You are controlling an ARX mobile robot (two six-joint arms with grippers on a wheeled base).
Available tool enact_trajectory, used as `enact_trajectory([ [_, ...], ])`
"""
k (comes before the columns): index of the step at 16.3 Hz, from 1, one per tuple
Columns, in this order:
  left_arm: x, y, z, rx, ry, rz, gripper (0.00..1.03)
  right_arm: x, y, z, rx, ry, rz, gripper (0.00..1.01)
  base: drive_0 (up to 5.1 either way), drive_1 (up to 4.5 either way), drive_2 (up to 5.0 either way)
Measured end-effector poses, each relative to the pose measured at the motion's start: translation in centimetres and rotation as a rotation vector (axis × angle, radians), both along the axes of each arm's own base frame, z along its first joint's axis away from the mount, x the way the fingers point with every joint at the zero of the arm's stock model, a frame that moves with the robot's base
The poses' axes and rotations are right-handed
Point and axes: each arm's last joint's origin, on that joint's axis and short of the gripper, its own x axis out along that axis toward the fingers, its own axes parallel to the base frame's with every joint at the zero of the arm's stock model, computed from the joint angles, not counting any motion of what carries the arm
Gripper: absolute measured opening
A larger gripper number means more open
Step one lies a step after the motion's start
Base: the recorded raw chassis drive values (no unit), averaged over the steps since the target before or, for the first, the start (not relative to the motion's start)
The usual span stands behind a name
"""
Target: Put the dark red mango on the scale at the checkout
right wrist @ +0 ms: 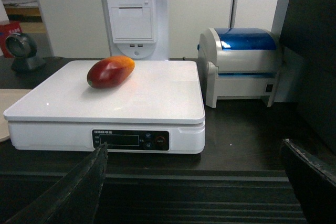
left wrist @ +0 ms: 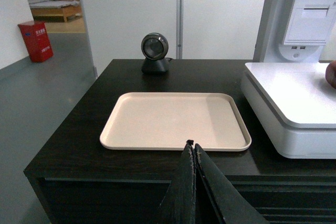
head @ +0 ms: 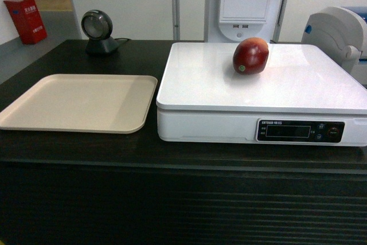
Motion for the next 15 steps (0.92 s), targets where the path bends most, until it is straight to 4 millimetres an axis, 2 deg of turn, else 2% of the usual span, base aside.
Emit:
enact_trajectory([
  [7, -0.8, 0.0, 0.0, 0.0, -0.001, 0.0, 0.02, 0.0, 0.0, 0.0, 0.0, 0.0, 0.0, 0.98, 0.0, 0.0, 0.0],
  [8, -1.4, 0.0, -0.6, 0.0, 0.051, -0.001, 0.02, 0.0, 0.0, 0.0, 0.0, 0.0, 0.0, 0.98, 0.0, 0.0, 0.0],
  [9, -1.9, 0.0, -0.4, 0.0, 0.013, 0.0, 0.02, 0.0, 0.0, 0.0, 0.0, 0.0, 0.0, 0.98, 0.0, 0.0, 0.0],
  [13, -1.9, 0.0, -0.4, 0.0, 0.011, 0.0, 0.02, 0.0, 0.0, 0.0, 0.0, 0.0, 0.0, 0.98, 0.0, 0.0, 0.0],
  [14, -1.9, 0.0, -0.4, 0.0, 0.011, 0.002, 0.1, 0.0, 0.0, 0.0, 0.0, 0.0, 0.0, 0.98, 0.0, 0.0, 0.0],
  [15, -1.9, 0.0, -0.4, 0.0, 0.011, 0.001, 0.23, 0.0, 0.0, 0.0, 0.0, 0.0, 0.0, 0.98, 0.0, 0.0, 0.0],
])
